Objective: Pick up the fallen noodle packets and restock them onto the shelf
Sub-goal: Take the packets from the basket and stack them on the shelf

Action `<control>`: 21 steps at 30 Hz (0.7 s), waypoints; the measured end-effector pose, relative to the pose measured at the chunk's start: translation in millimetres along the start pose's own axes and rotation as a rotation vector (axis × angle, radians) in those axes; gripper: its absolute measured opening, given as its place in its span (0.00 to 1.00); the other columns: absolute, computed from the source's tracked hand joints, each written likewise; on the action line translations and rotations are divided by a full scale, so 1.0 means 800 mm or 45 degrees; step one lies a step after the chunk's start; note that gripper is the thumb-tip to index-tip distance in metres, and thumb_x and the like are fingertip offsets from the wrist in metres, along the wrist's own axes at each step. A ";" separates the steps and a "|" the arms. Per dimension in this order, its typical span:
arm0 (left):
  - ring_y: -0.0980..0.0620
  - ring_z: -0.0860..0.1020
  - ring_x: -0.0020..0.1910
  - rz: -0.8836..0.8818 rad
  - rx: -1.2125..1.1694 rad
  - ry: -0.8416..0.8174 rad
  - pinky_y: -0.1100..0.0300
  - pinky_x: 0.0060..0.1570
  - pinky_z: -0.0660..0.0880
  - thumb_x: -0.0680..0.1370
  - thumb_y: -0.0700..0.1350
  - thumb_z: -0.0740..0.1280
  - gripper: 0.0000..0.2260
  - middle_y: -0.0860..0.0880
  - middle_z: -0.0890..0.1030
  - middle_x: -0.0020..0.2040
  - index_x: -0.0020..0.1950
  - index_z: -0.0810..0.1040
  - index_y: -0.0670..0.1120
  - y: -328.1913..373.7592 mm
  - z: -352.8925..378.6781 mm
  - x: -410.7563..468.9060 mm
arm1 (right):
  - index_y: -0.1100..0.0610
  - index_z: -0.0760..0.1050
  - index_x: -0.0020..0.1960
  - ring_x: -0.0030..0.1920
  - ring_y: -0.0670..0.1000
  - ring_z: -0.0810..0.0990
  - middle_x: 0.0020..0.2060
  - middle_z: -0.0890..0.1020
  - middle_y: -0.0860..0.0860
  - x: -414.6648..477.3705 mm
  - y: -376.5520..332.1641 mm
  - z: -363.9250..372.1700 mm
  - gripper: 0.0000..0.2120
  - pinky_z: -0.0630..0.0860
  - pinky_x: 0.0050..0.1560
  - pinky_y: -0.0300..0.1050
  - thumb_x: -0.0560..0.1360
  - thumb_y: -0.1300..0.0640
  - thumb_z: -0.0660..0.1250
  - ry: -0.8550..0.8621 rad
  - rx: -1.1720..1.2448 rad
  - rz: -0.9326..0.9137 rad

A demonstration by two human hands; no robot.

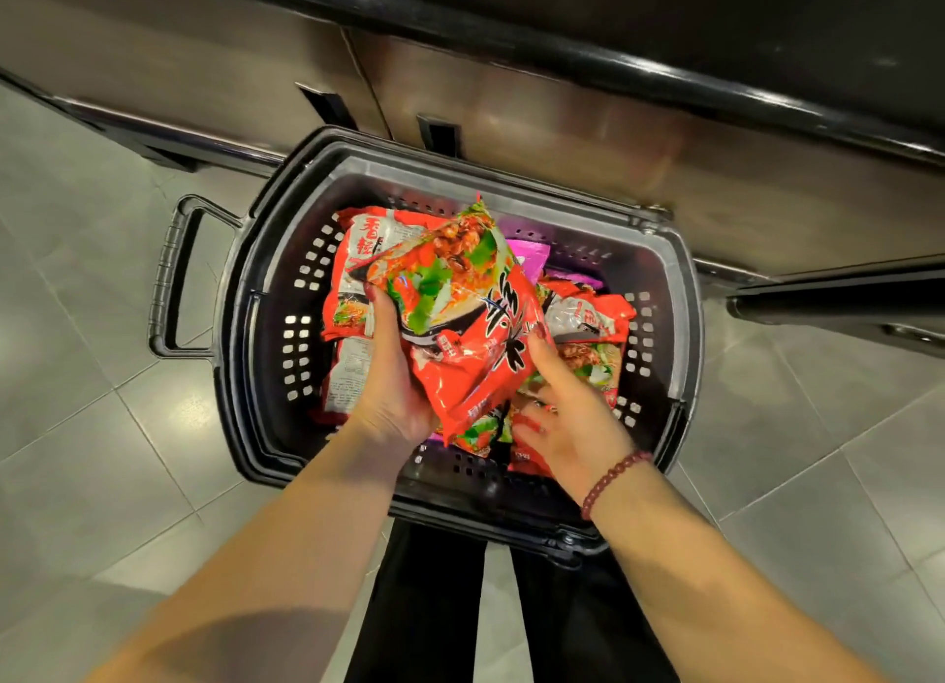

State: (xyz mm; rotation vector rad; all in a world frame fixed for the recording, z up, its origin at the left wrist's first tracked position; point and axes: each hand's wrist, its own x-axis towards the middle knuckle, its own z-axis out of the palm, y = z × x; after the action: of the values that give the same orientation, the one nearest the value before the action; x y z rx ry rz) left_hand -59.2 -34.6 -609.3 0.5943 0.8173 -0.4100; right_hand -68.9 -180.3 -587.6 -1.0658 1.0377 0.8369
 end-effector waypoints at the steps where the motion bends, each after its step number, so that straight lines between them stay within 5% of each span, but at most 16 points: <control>1: 0.41 0.77 0.64 -0.012 0.039 0.007 0.41 0.63 0.73 0.71 0.74 0.53 0.37 0.43 0.78 0.65 0.68 0.74 0.49 -0.004 0.003 -0.001 | 0.52 0.73 0.66 0.61 0.53 0.77 0.60 0.80 0.51 0.002 0.002 0.001 0.35 0.69 0.67 0.55 0.62 0.39 0.74 -0.116 0.108 0.070; 3: 0.42 0.76 0.65 -0.031 0.121 -0.005 0.43 0.64 0.72 0.62 0.74 0.66 0.42 0.43 0.78 0.66 0.68 0.74 0.49 -0.013 0.005 -0.003 | 0.53 0.76 0.64 0.58 0.54 0.81 0.55 0.84 0.53 0.014 0.006 0.003 0.29 0.72 0.66 0.56 0.66 0.43 0.72 -0.190 0.245 0.004; 7: 0.44 0.71 0.70 -0.045 0.170 -0.036 0.47 0.73 0.63 0.50 0.76 0.71 0.54 0.44 0.75 0.69 0.70 0.73 0.48 -0.014 -0.016 -0.004 | 0.56 0.72 0.66 0.56 0.58 0.82 0.56 0.82 0.57 0.039 -0.006 -0.003 0.42 0.76 0.59 0.61 0.56 0.51 0.83 -0.101 0.424 -0.027; 10: 0.40 0.68 0.72 -0.134 0.083 -0.177 0.47 0.76 0.56 0.48 0.74 0.75 0.55 0.41 0.72 0.71 0.69 0.76 0.46 0.001 -0.042 -0.007 | 0.53 0.65 0.70 0.62 0.53 0.77 0.63 0.77 0.52 0.055 -0.025 -0.026 0.46 0.72 0.65 0.59 0.56 0.50 0.82 0.021 0.040 -0.145; 13: 0.40 0.74 0.67 -0.295 0.198 -0.359 0.44 0.65 0.73 0.52 0.71 0.77 0.51 0.40 0.75 0.68 0.67 0.77 0.43 0.016 -0.050 -0.008 | 0.53 0.66 0.72 0.64 0.52 0.76 0.65 0.77 0.50 0.069 -0.046 -0.044 0.57 0.71 0.66 0.58 0.48 0.40 0.83 -0.112 -0.478 -0.372; 15: 0.46 0.77 0.64 -0.257 0.535 -0.277 0.47 0.60 0.76 0.51 0.71 0.77 0.45 0.46 0.79 0.65 0.63 0.80 0.50 0.020 -0.051 -0.004 | 0.53 0.68 0.70 0.64 0.52 0.76 0.64 0.77 0.50 0.082 -0.057 -0.052 0.53 0.73 0.65 0.57 0.51 0.38 0.83 -0.158 -0.807 -0.422; 18: 0.50 0.82 0.52 -0.234 0.874 -0.133 0.53 0.50 0.80 0.49 0.58 0.84 0.34 0.50 0.85 0.50 0.53 0.84 0.52 0.022 -0.048 0.011 | 0.55 0.72 0.64 0.57 0.49 0.80 0.58 0.80 0.49 0.087 -0.070 -0.047 0.33 0.76 0.62 0.52 0.63 0.53 0.81 -0.217 -1.092 -0.483; 21: 0.45 0.81 0.56 -0.224 0.931 0.049 0.43 0.60 0.74 0.54 0.50 0.82 0.44 0.43 0.83 0.55 0.67 0.73 0.42 0.022 -0.053 0.027 | 0.55 0.74 0.64 0.58 0.49 0.79 0.58 0.80 0.49 0.096 -0.070 -0.045 0.31 0.76 0.62 0.50 0.65 0.46 0.78 -0.227 -1.036 -0.486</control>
State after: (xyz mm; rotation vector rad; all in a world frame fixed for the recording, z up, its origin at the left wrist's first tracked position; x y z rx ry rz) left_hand -59.2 3.3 -642.8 1.2134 0.7487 -0.8747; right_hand -2.7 -226.4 -649.9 -1.7632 0.2947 1.0354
